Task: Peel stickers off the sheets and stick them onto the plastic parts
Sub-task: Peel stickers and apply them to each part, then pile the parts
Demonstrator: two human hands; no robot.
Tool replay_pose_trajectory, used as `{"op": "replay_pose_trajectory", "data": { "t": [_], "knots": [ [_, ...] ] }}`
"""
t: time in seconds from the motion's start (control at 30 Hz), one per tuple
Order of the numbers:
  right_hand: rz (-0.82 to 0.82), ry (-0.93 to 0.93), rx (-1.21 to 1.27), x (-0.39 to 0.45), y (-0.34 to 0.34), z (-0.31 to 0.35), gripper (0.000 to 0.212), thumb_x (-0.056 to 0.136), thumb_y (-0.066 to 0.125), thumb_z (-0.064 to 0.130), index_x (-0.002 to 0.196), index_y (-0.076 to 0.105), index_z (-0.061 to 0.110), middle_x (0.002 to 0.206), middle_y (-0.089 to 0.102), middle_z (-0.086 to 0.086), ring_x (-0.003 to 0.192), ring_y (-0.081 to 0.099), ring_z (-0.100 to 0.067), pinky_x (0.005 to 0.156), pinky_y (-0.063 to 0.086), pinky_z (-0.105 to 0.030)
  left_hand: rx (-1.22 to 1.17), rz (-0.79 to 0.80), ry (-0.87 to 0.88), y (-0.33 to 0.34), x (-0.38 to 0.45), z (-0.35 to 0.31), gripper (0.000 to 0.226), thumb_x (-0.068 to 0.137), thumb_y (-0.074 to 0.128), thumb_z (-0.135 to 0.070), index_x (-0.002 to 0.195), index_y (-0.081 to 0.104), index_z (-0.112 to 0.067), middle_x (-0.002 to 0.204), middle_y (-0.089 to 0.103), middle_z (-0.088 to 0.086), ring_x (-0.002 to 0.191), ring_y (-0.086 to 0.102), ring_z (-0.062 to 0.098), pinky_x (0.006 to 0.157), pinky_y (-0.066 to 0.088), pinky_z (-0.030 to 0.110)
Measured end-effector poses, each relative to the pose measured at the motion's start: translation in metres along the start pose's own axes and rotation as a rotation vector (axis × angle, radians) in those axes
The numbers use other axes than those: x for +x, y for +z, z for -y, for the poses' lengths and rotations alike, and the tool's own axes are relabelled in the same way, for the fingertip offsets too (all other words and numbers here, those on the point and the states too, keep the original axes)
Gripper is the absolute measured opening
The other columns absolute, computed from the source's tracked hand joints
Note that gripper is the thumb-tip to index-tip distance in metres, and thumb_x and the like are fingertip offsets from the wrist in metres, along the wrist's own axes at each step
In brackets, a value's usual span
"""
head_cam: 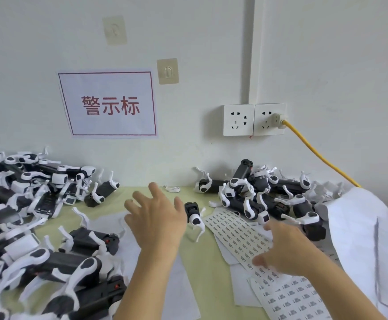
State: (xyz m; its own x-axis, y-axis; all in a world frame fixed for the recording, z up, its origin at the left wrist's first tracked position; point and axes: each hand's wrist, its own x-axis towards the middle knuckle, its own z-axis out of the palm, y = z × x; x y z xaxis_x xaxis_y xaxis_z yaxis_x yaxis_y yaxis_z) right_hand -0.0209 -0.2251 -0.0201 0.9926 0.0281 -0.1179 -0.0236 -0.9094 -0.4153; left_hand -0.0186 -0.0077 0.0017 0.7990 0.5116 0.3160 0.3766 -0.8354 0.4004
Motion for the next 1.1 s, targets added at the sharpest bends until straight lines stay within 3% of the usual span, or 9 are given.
{"op": "replay_pose_trajectory", "data": {
  "t": [0.13, 0.23, 0.33, 0.43, 0.53, 0.63, 0.77, 1.0, 1.1],
  "knots": [
    [0.014, 0.013, 0.353, 0.004, -0.010, 0.004, 0.058, 0.084, 0.079, 0.022, 0.134, 0.051, 0.025, 0.097, 0.064, 0.005, 0.072, 0.069, -0.009, 0.056, 0.051, -0.018, -0.296, -0.133, 0.249, -0.007, -0.012, -0.023, 0.030, 0.098, 0.051, -0.035, 0.123, 0.046, -0.020, 0.117, 0.048, 0.003, 0.119, 0.040, 0.026, 0.090, 0.035, 0.038],
    [-0.102, -0.049, 0.625, 0.004, -0.019, 0.004, 0.029, 0.088, 0.075, 0.018, 0.113, 0.065, 0.027, 0.080, 0.076, 0.002, 0.065, 0.073, -0.011, 0.062, 0.057, -0.030, -0.655, 0.028, 0.502, -0.009, -0.028, -0.042, 0.011, 0.096, 0.058, -0.026, 0.107, 0.056, -0.024, 0.100, 0.057, -0.007, 0.097, 0.056, 0.010, 0.082, 0.047, 0.028],
    [-0.249, -0.102, 0.874, 0.003, -0.022, 0.003, 0.009, 0.089, 0.073, 0.019, 0.095, 0.076, 0.024, 0.076, 0.076, -0.001, 0.072, 0.074, -0.020, 0.076, 0.061, -0.043, -0.689, 0.152, 0.667, -0.003, -0.045, -0.055, 0.011, 0.093, 0.064, -0.028, 0.101, 0.058, -0.028, 0.099, 0.060, -0.012, 0.094, 0.056, 0.005, 0.081, 0.049, 0.026],
    [-0.261, -0.175, 1.101, 0.001, -0.025, 0.006, 0.012, 0.093, 0.068, 0.016, 0.091, 0.080, 0.017, 0.084, 0.077, -0.010, 0.082, 0.074, -0.031, 0.081, 0.060, -0.048, -0.714, 0.249, 0.694, 0.003, -0.051, -0.060, 0.021, 0.089, 0.068, -0.035, 0.106, 0.056, -0.031, 0.103, 0.059, -0.013, 0.096, 0.056, 0.007, 0.082, 0.052, 0.031],
    [-0.187, -0.255, 1.251, -0.002, -0.027, 0.008, 0.024, 0.097, 0.059, 0.009, 0.089, 0.081, 0.015, 0.088, 0.077, -0.015, 0.078, 0.073, -0.022, 0.071, 0.058, -0.034, -0.737, 0.249, 0.673, 0.005, -0.052, -0.061, 0.028, 0.087, 0.071, -0.036, 0.111, 0.058, -0.035, 0.106, 0.060, -0.015, 0.096, 0.059, 0.006, 0.082, 0.053, 0.034],
    [-0.158, -0.277, 1.308, -0.002, -0.030, 0.008, 0.029, 0.095, 0.055, 0.003, 0.088, 0.081, 0.015, 0.090, 0.076, -0.016, 0.078, 0.072, -0.020, 0.070, 0.058, -0.028, -0.744, 0.191, 0.651, 0.005, -0.049, -0.060, 0.030, 0.087, 0.072, -0.033, 0.113, 0.058, -0.036, 0.105, 0.061, -0.017, 0.095, 0.059, 0.004, 0.082, 0.053, 0.033],
    [-0.147, -0.300, 1.284, -0.003, -0.030, 0.008, 0.026, 0.094, 0.056, 0.004, 0.089, 0.080, 0.014, 0.093, 0.075, -0.020, 0.085, 0.071, -0.028, 0.084, 0.057, -0.042, -0.725, 0.171, 0.660, 0.005, -0.046, -0.057, 0.031, 0.088, 0.073, -0.026, 0.112, 0.057, -0.037, 0.101, 0.058, -0.022, 0.095, 0.055, 0.004, 0.084, 0.051, 0.032],
    [-0.263, -0.228, 1.149, -0.001, -0.027, 0.009, 0.018, 0.093, 0.063, 0.013, 0.083, 0.078, 0.014, 0.091, 0.075, -0.018, 0.094, 0.068, -0.043, 0.086, 0.056, -0.052, -0.588, 0.101, 0.741, 0.003, -0.044, -0.054, 0.038, 0.086, 0.073, -0.018, 0.116, 0.057, -0.036, 0.111, 0.057, -0.021, 0.100, 0.050, 0.002, 0.089, 0.047, 0.028],
    [-0.326, -0.221, 1.062, -0.003, -0.024, 0.011, 0.018, 0.091, 0.066, 0.016, 0.078, 0.077, 0.022, 0.080, 0.076, -0.007, 0.082, 0.069, -0.034, 0.080, 0.055, -0.047, -0.569, 0.087, 0.723, 0.002, -0.045, -0.055, 0.031, 0.086, 0.073, -0.030, 0.113, 0.060, -0.037, 0.113, 0.055, -0.023, 0.112, 0.045, -0.001, 0.097, 0.036, 0.031]
  ]
}}
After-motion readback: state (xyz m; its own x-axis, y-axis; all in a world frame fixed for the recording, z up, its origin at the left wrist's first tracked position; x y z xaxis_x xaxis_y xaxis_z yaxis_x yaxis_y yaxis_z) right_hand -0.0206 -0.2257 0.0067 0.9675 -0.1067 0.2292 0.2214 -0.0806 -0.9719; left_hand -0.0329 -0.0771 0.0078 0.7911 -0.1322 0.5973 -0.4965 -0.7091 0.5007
